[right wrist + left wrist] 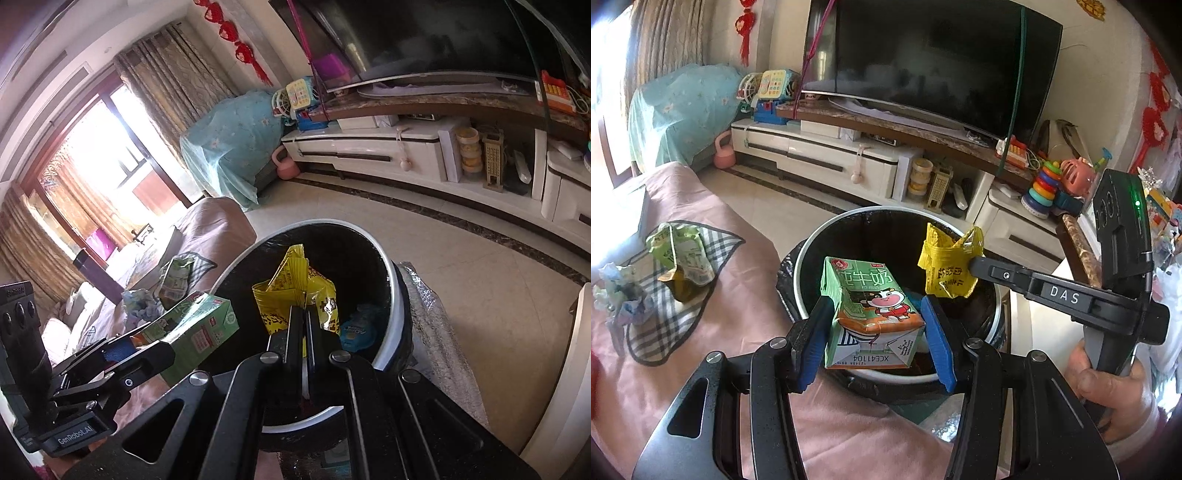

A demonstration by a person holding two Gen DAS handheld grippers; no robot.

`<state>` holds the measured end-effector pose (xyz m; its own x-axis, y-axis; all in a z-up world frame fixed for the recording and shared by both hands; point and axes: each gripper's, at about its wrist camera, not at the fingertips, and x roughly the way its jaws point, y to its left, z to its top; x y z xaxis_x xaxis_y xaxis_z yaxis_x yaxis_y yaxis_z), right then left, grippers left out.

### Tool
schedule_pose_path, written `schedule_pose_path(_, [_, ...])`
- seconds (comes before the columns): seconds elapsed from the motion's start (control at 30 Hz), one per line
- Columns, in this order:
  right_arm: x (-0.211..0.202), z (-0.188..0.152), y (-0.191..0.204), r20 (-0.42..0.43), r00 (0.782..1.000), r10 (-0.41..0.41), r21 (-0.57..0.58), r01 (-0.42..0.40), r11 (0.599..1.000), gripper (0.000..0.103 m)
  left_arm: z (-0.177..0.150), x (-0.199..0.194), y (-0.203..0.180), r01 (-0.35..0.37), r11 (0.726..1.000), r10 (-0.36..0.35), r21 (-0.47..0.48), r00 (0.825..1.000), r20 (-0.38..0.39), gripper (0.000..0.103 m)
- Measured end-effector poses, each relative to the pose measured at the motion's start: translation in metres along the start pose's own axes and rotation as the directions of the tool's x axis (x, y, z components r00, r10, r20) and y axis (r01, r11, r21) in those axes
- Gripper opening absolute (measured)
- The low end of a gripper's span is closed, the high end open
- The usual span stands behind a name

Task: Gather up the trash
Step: 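Carry the milk carton and yellow bag over the bin and open both tools, then move both open tools back to the table toward the red tube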

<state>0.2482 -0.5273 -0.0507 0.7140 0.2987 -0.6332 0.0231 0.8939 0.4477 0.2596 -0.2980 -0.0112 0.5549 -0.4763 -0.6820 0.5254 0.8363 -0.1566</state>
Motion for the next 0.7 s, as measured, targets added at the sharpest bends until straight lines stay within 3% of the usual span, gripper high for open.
schedule_pose_path(0.2, [0.001, 0.003, -0.007, -0.009, 1.000, 0.003, 0.036, -0.002, 0.999, 0.011, 0.004, 0.008, 0.000, -0.011, 1.000, 0.011, 0.000, 1.000, -0.030, 0.052])
schedule_pose_path(0.47, [-0.012, -0.002, 0.002, 0.026, 0.999, 0.030, 0.045, -0.031, 0.999, 0.060, -0.010, -0.017, 0.014, -0.050, 0.998, 0.050, -0.028, 0.999, 0.005, 0.076])
schedule_pose_path(0.53, [-0.015, -0.005, 0.011, 0.039, 0.998, 0.055, 0.043, -0.057, 0.997, 0.082, -0.018, -0.026, 0.021, -0.073, 0.997, 0.073, -0.041, 0.997, 0.006, 0.076])
schedule_pose_path(0.6, [-0.017, -0.009, 0.023, 0.049, 0.997, 0.062, 0.032, -0.064, 0.997, 0.092, -0.028, -0.034, 0.030, -0.092, 0.994, 0.092, -0.056, 0.996, 0.006, 0.077])
schedule_pose_path(0.7, [-0.019, -0.018, 0.043, 0.054, 0.996, 0.070, -0.005, -0.070, 0.998, 0.095, -0.048, -0.051, 0.050, -0.126, 0.987, 0.127, -0.099, 0.992, 0.001, 0.078])
